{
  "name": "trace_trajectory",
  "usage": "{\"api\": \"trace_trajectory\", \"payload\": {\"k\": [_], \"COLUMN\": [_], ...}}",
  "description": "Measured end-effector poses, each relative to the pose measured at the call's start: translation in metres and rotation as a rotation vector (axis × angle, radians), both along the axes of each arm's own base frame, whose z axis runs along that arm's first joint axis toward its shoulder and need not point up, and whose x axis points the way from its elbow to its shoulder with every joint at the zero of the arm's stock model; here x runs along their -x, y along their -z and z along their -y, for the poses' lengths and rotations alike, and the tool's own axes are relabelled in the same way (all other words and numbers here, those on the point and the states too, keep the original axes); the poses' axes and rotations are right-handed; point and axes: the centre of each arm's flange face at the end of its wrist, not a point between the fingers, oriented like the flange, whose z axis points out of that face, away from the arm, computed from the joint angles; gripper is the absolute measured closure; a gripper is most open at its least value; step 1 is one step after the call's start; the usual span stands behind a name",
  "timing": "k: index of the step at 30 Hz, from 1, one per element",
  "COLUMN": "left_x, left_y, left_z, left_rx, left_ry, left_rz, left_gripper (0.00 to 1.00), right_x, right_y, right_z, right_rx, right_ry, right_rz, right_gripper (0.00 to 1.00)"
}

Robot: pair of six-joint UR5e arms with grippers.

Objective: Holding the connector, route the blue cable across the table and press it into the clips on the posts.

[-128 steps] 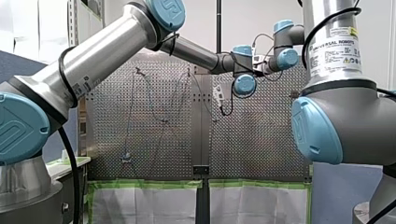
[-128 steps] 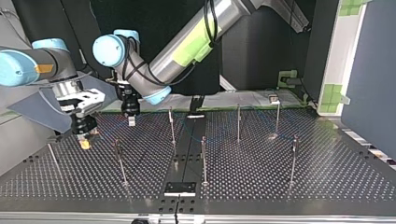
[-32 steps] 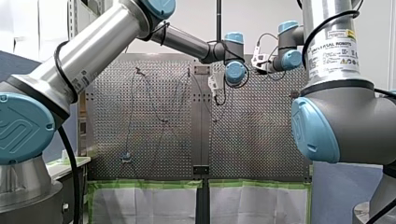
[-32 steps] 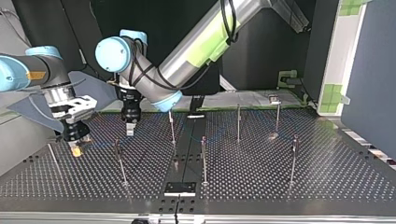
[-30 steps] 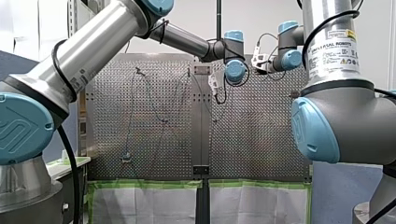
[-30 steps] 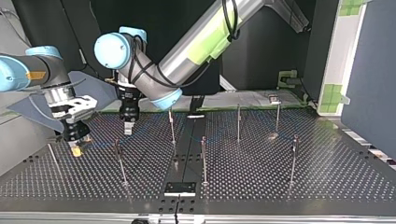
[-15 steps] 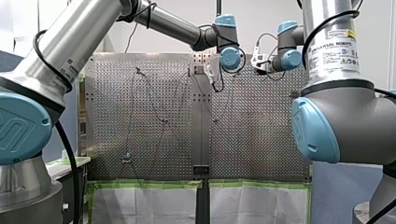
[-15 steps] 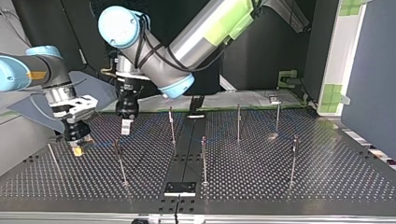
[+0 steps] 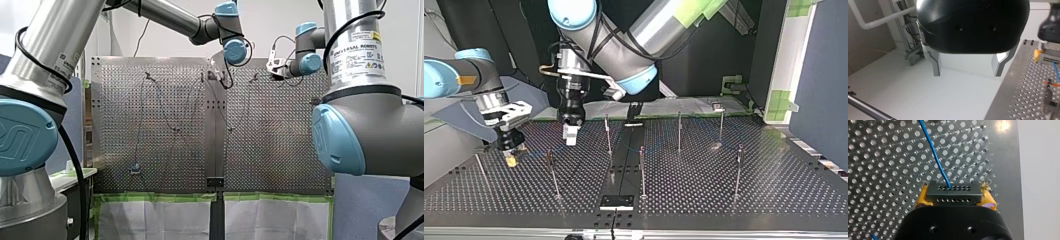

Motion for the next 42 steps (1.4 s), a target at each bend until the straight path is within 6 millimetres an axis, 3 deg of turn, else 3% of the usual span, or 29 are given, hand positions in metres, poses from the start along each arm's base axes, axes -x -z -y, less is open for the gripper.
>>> {"api": "trace_trajectory", "payload": {"k": [6, 9, 20, 42], "left_x": [0.025, 0.032, 0.028, 0.052], "left_y": [-0.014, -0.012, 0.057, 0.143], "left_z": [-0.006, -0.006, -0.003, -0.027], "left_rx": [0.071, 0.101, 0.127, 0.105], "left_ry": [0.050, 0.086, 0.100, 0.092], "left_rz": [0.035, 0.046, 0.005, 0.007], "left_gripper": [0.00, 0.00, 0.00, 0.00], "right_x": [-0.004, -0.005, -0.007, 0.000], "right_y": [0.001, 0.001, 0.001, 0.000], "right_z": [-0.003, -0.004, -0.005, -0.001], "right_rx": [-0.007, -0.007, -0.005, -0.003], "right_ry": [-0.007, -0.008, -0.010, 0.005], "right_rz": [-0.004, -0.005, -0.007, -0.006], "right_gripper": [1.00, 1.00, 1.00, 1.00]}}
